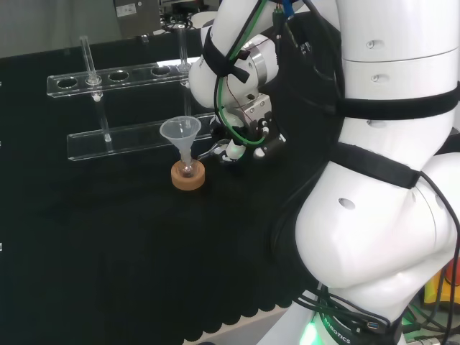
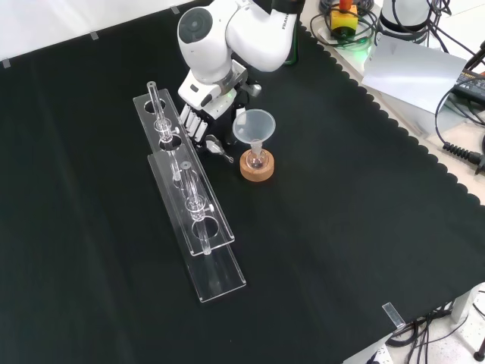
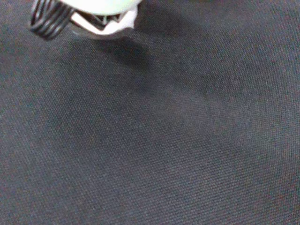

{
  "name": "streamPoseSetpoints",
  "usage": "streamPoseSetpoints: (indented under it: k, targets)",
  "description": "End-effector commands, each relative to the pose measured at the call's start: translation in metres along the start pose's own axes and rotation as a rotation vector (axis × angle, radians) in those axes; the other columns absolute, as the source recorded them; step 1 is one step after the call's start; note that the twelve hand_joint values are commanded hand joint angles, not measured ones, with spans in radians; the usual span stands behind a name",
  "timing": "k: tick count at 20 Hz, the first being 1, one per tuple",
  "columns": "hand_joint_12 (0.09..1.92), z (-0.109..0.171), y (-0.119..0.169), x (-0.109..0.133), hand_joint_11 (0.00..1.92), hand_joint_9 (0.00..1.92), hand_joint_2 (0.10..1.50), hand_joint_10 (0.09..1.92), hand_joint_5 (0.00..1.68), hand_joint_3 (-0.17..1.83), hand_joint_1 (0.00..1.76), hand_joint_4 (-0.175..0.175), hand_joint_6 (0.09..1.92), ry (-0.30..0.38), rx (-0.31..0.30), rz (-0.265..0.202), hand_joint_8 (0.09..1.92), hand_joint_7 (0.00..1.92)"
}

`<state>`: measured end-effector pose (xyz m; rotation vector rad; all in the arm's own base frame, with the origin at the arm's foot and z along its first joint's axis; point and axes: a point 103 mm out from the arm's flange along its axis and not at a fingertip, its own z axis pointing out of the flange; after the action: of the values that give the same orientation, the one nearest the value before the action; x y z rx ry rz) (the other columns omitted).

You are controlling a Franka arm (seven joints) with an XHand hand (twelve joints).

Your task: Pick up the weighing funnel.

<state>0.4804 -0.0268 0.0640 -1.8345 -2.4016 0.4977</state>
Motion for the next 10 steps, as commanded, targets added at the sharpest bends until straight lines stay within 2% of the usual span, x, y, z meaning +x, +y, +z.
streamPoseSetpoints:
  k: [1,10]
  targets:
    - [1.27,0.0027,0.0014,0.0006,0.52,0.73,0.64,0.54,0.63,0.63,0.94,-0.007,0.79,-0.004,0.009,-0.001,0.71,0.57]
    - [1.27,0.003,0.0036,0.0003,0.53,0.74,0.65,0.54,0.66,0.64,0.95,0.003,0.79,-0.006,0.011,0.0,0.7,0.59]
